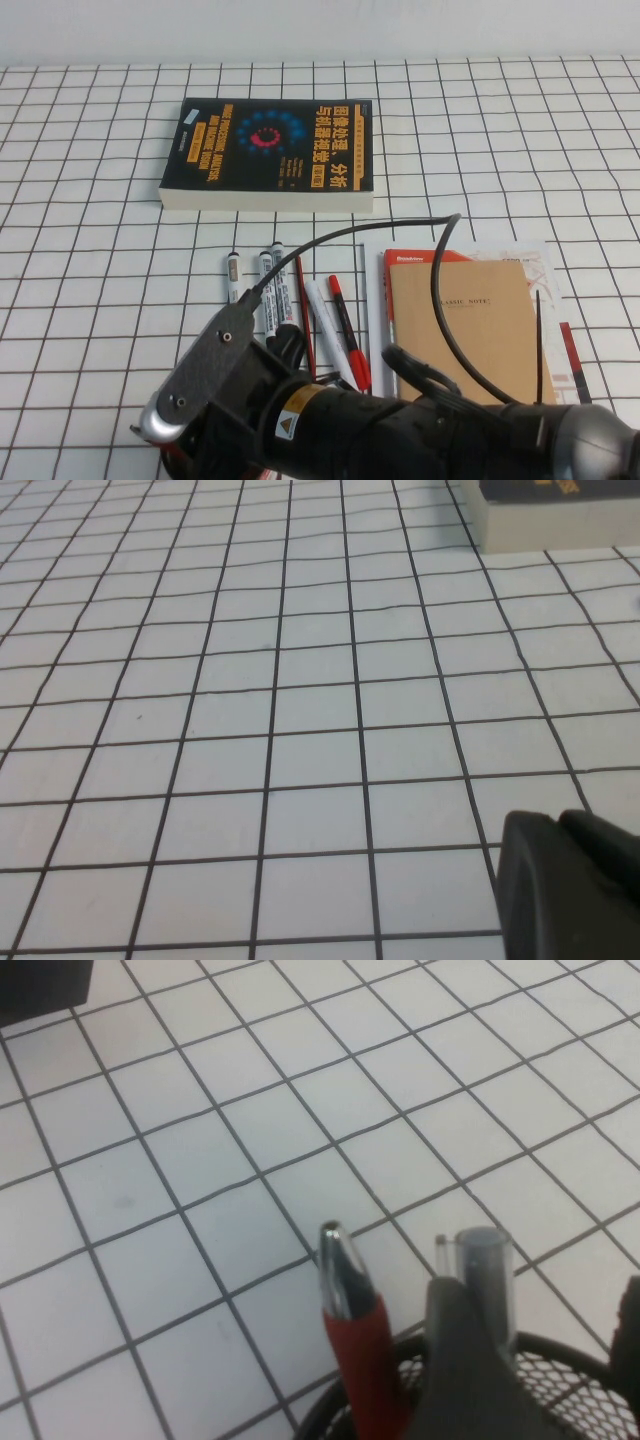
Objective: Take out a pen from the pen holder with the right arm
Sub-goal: 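Take a marker out of the pen holder and lay it on the table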
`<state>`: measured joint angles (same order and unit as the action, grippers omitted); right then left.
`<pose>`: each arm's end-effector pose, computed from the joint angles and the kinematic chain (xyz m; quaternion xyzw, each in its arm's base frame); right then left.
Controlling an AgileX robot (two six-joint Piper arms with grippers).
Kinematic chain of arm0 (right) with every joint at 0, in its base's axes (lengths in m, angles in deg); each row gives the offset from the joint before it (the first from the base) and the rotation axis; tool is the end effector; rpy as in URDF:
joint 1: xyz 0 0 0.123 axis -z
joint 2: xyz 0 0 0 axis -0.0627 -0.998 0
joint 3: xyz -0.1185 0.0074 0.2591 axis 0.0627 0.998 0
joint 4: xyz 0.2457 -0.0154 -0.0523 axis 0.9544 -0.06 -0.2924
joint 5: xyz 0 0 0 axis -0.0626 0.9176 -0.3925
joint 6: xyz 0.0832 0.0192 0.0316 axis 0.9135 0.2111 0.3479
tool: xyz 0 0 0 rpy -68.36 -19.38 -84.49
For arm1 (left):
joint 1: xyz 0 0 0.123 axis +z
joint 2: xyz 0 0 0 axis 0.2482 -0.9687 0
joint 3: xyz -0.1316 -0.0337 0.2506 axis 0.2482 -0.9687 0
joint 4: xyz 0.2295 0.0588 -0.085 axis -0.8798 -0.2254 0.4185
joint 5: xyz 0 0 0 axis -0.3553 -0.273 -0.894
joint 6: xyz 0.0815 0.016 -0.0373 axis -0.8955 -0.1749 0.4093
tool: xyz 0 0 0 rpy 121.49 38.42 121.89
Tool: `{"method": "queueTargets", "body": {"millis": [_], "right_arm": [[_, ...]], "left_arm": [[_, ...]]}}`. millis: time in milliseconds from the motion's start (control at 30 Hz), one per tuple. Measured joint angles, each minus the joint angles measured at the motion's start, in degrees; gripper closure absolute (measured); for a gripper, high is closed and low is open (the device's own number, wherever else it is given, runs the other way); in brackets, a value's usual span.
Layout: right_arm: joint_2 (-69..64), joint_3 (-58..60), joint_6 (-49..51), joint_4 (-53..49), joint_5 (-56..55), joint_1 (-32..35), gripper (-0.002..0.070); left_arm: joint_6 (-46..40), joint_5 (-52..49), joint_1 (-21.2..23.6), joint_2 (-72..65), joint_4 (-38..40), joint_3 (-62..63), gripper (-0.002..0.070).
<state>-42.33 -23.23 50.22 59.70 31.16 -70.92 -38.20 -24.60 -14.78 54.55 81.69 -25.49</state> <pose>0.1554 0.3491 0.2216 -0.4588 0.7247 0.2468 0.4511 0.0524 -0.0015 0.1715 0.0421 0.8037 0.0195 0.5932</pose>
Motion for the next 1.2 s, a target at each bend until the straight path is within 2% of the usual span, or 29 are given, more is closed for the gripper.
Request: {"method": "queueTargets", "body": {"millis": [900, 1200], "right_arm": [[-1.2, -0.5, -0.1, 0.4, -1.4, 1.6, 0.0379], [-1.2, -0.5, -0.1, 0.4, -1.6, 1.6, 0.05]], "left_arm": [[0.0, 0.0, 0.0, 0.0, 0.0, 0.0, 0.0679], [0.0, 0.0, 0.0, 0.0, 0.0, 0.0, 0.0679]]}}
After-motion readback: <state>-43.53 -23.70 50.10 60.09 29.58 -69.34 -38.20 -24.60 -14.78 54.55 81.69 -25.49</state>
